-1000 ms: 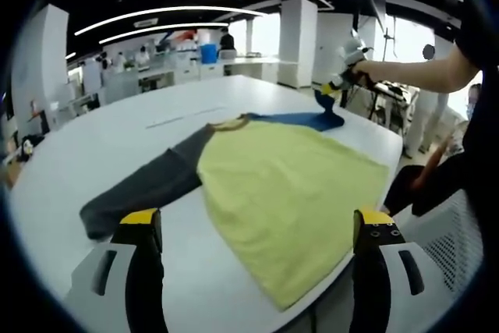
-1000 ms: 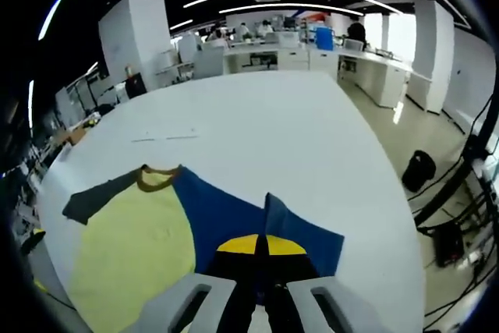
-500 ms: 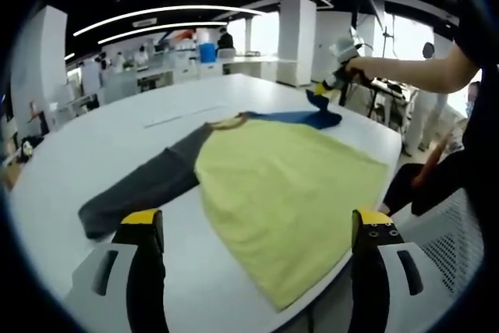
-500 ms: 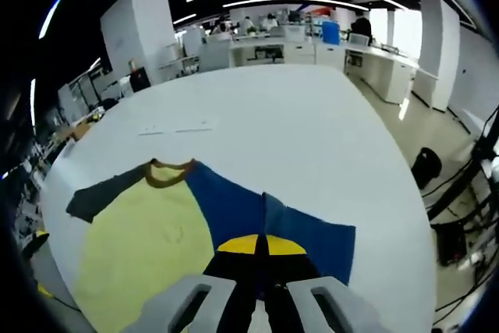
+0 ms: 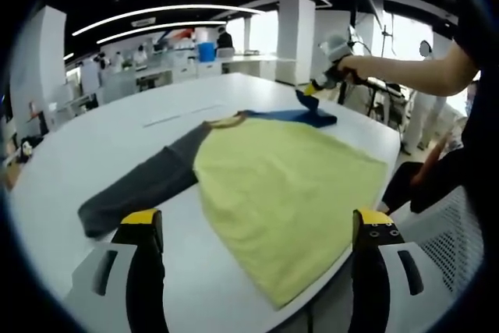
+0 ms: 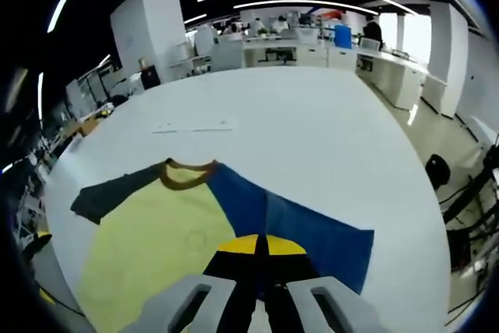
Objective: Fold the garment on the visible template until the final outline fits inside the template.
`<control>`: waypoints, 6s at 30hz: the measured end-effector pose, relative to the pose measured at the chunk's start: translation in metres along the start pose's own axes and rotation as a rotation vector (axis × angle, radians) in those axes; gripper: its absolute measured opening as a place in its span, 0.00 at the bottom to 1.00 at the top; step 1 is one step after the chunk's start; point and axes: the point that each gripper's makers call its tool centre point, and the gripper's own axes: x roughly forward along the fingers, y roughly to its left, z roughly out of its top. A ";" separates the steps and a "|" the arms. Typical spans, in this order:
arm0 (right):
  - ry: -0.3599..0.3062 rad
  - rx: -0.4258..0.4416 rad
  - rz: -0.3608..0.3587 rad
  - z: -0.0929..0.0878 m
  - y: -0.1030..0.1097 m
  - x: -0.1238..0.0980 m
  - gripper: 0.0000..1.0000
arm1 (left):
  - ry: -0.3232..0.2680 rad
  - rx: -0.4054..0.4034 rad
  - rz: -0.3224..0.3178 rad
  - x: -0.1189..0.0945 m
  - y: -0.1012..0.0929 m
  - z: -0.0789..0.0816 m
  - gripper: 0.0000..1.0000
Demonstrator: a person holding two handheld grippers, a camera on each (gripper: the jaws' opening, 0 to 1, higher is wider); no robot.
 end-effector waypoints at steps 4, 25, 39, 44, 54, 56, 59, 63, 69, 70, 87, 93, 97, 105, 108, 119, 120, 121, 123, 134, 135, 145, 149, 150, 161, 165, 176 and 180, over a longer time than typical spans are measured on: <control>-0.003 0.004 0.007 0.002 0.007 0.003 0.00 | 0.002 0.000 0.000 0.000 0.000 0.000 0.98; 0.008 -0.032 0.061 0.011 0.049 0.015 0.00 | -0.002 0.002 0.004 -0.001 0.001 -0.001 0.97; 0.020 -0.077 0.114 0.015 0.079 0.022 0.00 | -0.007 0.000 0.007 -0.002 0.001 0.000 0.98; 0.023 -0.078 0.124 0.017 0.086 0.024 0.00 | -0.001 -0.003 0.007 -0.002 0.001 -0.001 0.98; 0.033 -0.088 0.149 0.018 0.105 0.030 0.00 | -0.005 0.000 0.005 -0.002 0.001 -0.001 0.98; 0.034 -0.092 0.153 0.018 0.109 0.031 0.00 | -0.006 0.001 0.003 -0.002 0.001 -0.001 0.98; 0.034 -0.084 0.161 0.019 0.114 0.033 0.00 | 0.001 0.006 0.001 -0.002 0.001 -0.002 0.98; 0.034 -0.081 0.172 0.020 0.122 0.035 0.00 | 0.000 0.014 -0.003 0.000 0.001 0.000 0.98; 0.039 -0.093 0.185 0.019 0.133 0.037 0.00 | 0.001 0.016 -0.007 0.000 0.001 0.000 0.98; 0.040 -0.096 0.188 0.019 0.136 0.037 0.00 | 0.002 0.015 -0.008 0.000 0.000 -0.001 0.98; 0.044 -0.143 0.221 0.027 0.169 0.044 0.00 | -0.001 0.010 -0.010 0.000 0.002 -0.002 0.98; 0.046 -0.154 0.244 0.036 0.182 0.055 0.00 | 0.001 0.012 -0.017 0.001 0.001 -0.004 0.98; 0.049 -0.162 0.254 0.042 0.189 0.064 0.00 | -0.001 0.006 -0.014 0.000 0.001 -0.004 0.98; 0.065 -0.228 0.273 0.041 0.211 0.073 0.00 | -0.009 -0.004 -0.002 -0.002 0.005 -0.006 0.98; 0.071 -0.235 0.286 0.039 0.218 0.076 0.00 | -0.003 -0.002 0.000 -0.002 0.006 -0.007 0.98; 0.076 -0.253 0.326 0.039 0.243 0.076 0.00 | 0.003 -0.012 0.009 -0.001 0.007 -0.009 0.97; 0.075 -0.258 0.332 0.039 0.246 0.076 0.00 | 0.003 -0.013 0.009 -0.002 0.007 -0.009 0.97; 0.077 -0.266 0.336 0.038 0.249 0.077 0.00 | 0.002 -0.014 0.010 -0.002 0.008 -0.009 0.97; 0.084 -0.276 0.342 0.036 0.254 0.077 0.00 | 0.006 -0.014 0.010 -0.001 0.008 -0.010 0.97; 0.125 -0.258 0.422 0.017 0.291 0.078 0.00 | -0.085 -0.114 -0.004 -0.006 0.010 0.006 0.97; 0.125 -0.263 0.426 0.015 0.294 0.078 0.00 | -0.082 -0.108 -0.004 -0.006 0.011 0.007 0.97; 0.162 -0.262 0.403 -0.008 0.290 0.098 0.00 | -0.038 -0.063 -0.001 -0.007 0.008 -0.003 0.97; 0.161 -0.255 0.444 -0.014 0.294 0.101 0.00 | -0.042 -0.062 0.003 -0.008 0.008 -0.002 0.97; 0.153 -0.238 0.471 -0.013 0.298 0.100 0.00 | -0.047 -0.065 0.007 -0.009 0.009 0.000 0.98; 0.089 -0.321 0.454 0.001 0.282 0.092 0.22 | -0.037 -0.042 0.010 -0.007 0.009 0.001 0.99; 0.097 -0.393 0.433 -0.001 0.271 0.087 0.38 | -0.035 -0.040 0.018 -0.007 0.011 0.002 0.99; 0.101 -0.412 0.437 -0.010 0.239 0.071 0.63 | -0.030 -0.044 0.063 -0.011 0.023 0.002 0.99; 0.097 -0.385 0.420 -0.011 0.219 0.067 0.63 | -0.028 -0.044 0.079 -0.013 0.027 0.001 0.99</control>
